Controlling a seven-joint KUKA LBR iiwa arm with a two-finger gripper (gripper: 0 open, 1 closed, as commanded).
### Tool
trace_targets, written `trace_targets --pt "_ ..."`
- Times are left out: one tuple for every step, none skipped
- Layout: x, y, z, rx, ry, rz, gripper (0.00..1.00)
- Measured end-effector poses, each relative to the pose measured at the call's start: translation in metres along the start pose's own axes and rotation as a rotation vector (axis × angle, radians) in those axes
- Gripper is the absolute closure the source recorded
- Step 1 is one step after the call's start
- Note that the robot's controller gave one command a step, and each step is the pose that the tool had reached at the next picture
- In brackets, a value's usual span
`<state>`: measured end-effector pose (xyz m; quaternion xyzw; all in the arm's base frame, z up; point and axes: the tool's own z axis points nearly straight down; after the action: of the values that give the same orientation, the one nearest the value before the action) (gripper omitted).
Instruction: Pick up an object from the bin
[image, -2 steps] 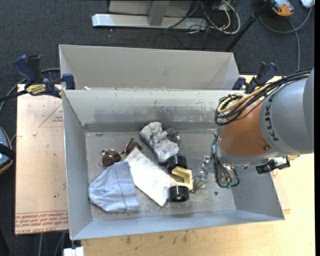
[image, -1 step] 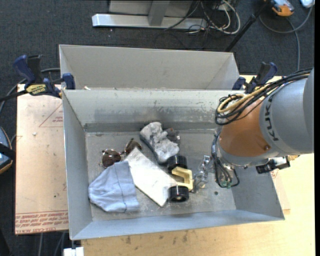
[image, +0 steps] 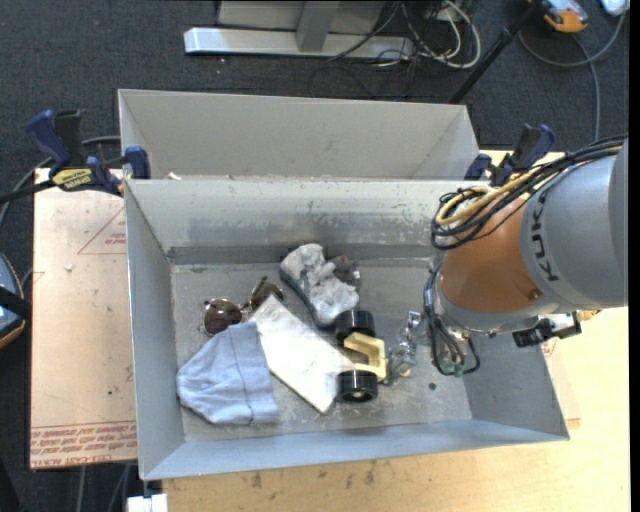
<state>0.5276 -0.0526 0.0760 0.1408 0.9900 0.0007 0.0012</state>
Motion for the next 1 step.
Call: trace_targets --pt "0.0017 -0.0004 -0.0097 0.002 0.006 -0.001 1.00"
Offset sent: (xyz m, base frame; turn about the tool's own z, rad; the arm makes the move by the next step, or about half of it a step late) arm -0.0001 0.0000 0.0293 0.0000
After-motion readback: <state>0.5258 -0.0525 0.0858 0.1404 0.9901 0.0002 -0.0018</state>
